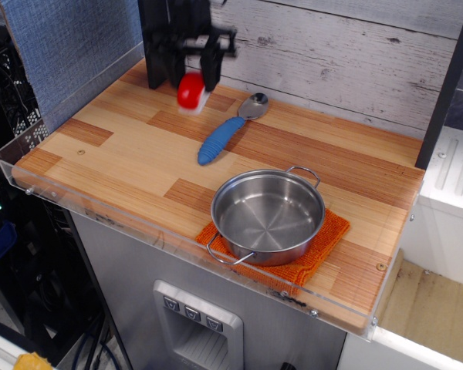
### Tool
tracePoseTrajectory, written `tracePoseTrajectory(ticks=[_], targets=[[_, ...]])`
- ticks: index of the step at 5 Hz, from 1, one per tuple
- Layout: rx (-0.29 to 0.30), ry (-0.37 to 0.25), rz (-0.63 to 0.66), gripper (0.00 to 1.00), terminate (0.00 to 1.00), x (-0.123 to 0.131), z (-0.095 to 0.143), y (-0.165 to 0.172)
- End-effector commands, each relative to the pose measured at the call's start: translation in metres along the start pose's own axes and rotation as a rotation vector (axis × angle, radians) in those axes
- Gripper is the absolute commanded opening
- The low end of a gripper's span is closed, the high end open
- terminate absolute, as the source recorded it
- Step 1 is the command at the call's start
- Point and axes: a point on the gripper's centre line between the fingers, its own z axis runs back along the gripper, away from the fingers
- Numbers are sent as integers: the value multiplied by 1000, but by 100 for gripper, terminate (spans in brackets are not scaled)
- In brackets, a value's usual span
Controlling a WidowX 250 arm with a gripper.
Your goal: Move red pepper directly above silver pot.
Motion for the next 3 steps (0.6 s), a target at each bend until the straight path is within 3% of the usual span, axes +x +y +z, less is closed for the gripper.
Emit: tracePoseTrajectory(ticks=[1, 3], targets=[[-69, -38, -143, 0, 0, 5, 32, -77], [27, -1, -258, 0, 0, -8, 5, -126]])
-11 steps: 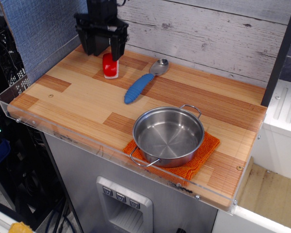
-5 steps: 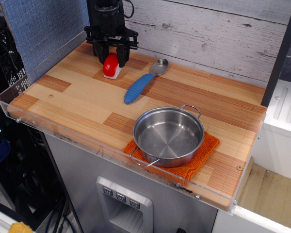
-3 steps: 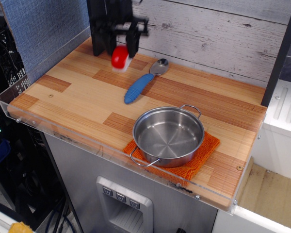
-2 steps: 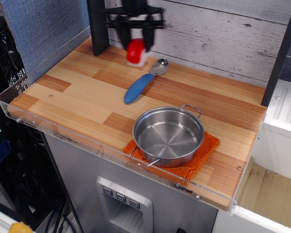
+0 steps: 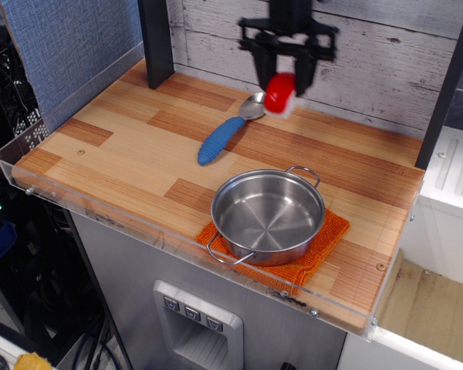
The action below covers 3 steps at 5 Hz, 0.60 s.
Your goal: Move red pepper directly above silver pot.
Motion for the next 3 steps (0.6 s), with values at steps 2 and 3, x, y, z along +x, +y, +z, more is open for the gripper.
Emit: tracePoseTrajectory(ticks=[2, 3], targets=[[36, -146, 63, 0, 0, -9, -15, -42], [23, -175, 85, 0, 0, -15, -25, -46]])
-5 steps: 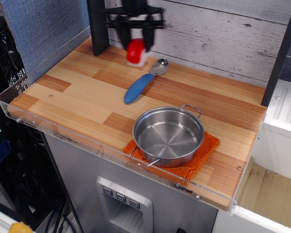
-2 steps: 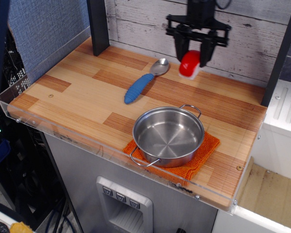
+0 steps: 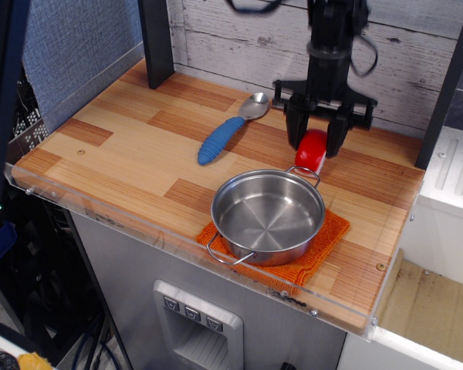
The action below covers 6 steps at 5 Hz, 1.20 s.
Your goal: Move red pepper directly above silver pot.
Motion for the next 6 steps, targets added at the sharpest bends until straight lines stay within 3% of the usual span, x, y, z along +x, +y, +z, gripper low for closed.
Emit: tracePoseTrajectory(ticks=[1, 2, 4, 6], targets=[[-17, -124, 4, 0, 0, -2, 18, -11], [-16, -106, -16, 100, 0, -2, 19, -11], [-15, -125, -51, 100, 0, 3, 38, -8], [-20, -157, -53, 100, 0, -3, 95, 1]])
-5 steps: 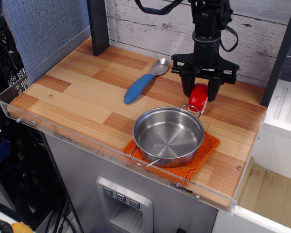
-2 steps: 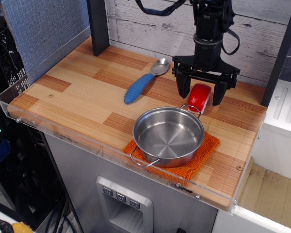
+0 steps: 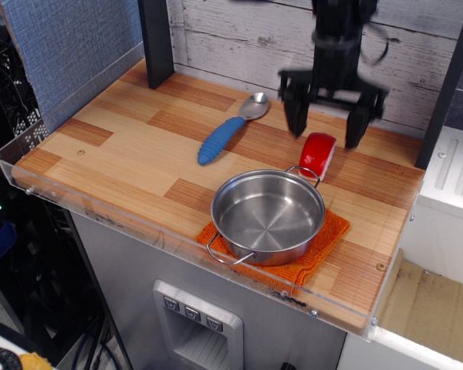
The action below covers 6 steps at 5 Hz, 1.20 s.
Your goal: Move red pepper directly above silver pot.
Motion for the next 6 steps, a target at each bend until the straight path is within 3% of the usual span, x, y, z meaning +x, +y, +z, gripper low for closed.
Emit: tracePoseTrajectory(ticks=[1, 2, 3, 5, 6], targets=[[-1, -80, -23, 100, 0, -5, 84, 15], [21, -50, -41, 100, 0, -15, 98, 31], [46, -60, -32, 100, 0, -17, 104, 47], [5, 1, -61, 100, 0, -13, 93, 58], [5, 1, -61, 100, 100, -13, 93, 58]])
